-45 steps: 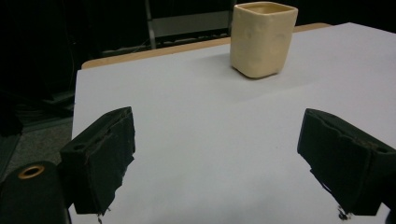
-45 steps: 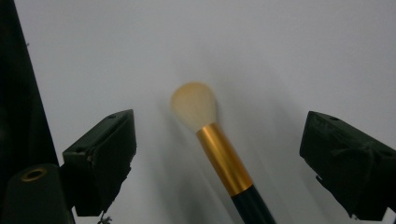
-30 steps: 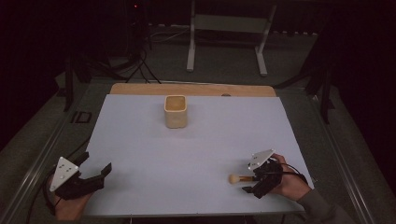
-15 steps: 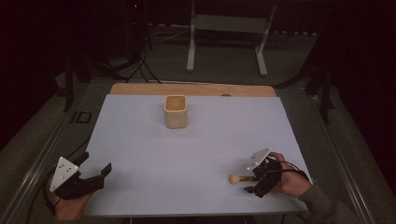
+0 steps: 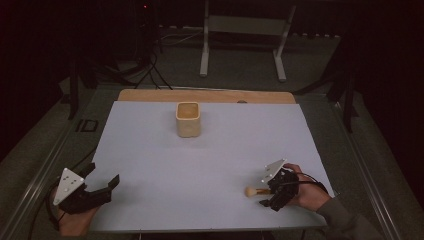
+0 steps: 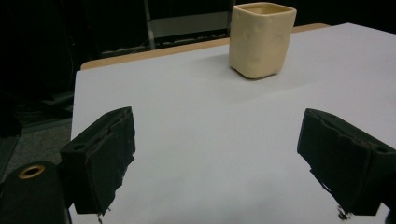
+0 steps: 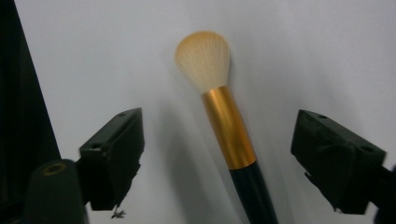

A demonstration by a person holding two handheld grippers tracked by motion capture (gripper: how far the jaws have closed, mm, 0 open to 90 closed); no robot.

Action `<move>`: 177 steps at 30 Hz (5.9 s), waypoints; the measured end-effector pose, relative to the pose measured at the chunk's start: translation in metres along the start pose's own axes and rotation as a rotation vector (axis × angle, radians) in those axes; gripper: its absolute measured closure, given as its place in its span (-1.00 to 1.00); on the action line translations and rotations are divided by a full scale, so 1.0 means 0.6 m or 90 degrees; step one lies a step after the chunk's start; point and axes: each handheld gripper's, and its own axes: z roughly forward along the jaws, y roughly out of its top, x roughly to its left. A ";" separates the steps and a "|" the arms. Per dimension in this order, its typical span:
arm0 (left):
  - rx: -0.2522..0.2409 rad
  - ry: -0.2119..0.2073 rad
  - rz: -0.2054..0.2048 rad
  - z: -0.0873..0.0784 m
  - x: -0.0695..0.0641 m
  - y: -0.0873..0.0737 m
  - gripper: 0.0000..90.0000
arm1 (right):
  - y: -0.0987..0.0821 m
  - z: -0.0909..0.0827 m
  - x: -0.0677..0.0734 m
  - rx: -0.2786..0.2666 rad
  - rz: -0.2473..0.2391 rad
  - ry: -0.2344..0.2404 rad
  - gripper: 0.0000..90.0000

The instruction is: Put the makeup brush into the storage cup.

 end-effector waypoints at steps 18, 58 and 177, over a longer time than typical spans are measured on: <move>-0.001 0.000 -0.001 0.000 0.000 0.000 -0.72 | 0.004 0.007 -0.007 0.100 -0.020 0.005 0.39; -0.001 0.002 0.000 -0.001 0.000 0.000 -0.71 | 0.022 -0.019 -0.023 0.002 -0.003 -0.005 0.64; -0.002 -0.003 -0.001 0.000 0.002 -0.001 -0.71 | 0.106 -0.076 -0.093 -0.481 0.178 -0.146 0.64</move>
